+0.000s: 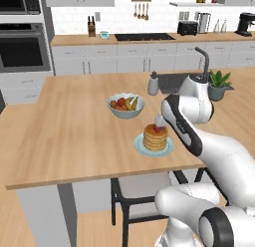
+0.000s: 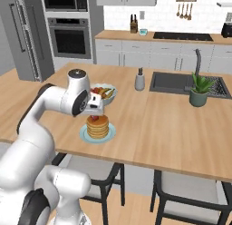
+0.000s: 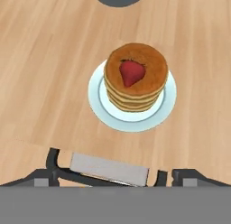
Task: Take the strawberry from the fridge and place it on top of the pancake, located on the dining counter.
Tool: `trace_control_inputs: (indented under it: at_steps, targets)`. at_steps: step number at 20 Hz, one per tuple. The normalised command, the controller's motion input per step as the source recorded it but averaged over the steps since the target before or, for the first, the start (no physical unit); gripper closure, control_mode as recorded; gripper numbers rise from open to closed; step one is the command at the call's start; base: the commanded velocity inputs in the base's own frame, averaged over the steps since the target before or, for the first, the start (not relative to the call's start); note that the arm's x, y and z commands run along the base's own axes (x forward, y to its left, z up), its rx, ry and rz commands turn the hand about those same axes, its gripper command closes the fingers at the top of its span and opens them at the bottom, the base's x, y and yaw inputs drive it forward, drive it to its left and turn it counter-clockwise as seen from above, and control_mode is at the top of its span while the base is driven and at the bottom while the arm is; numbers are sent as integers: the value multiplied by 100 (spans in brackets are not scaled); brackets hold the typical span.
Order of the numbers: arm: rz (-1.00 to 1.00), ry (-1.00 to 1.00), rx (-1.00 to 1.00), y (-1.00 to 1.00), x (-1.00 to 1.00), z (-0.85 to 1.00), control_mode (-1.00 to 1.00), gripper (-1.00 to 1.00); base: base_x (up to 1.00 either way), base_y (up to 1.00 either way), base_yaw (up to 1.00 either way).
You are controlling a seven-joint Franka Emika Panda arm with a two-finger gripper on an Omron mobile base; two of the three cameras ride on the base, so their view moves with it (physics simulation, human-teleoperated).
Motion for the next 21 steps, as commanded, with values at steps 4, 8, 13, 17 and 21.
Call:
trace_control_inputs:
  at_steps: [4,8,13,17,21]
  targets:
    - [0,-6,0,-5,-8,100,-100,-100,0,0,0]
    - [-2,-9,0,-6,-29,71,-100,-100,0,0,0]
    - [-1,-11,0,-2,-45,21,-100,-100,0,0,0]
    - [0,-1,0,0,-24,-1,-100,-100,0,0,0]
    - [0,3,0,0,-1,-12,-100,-100,0,0,0]
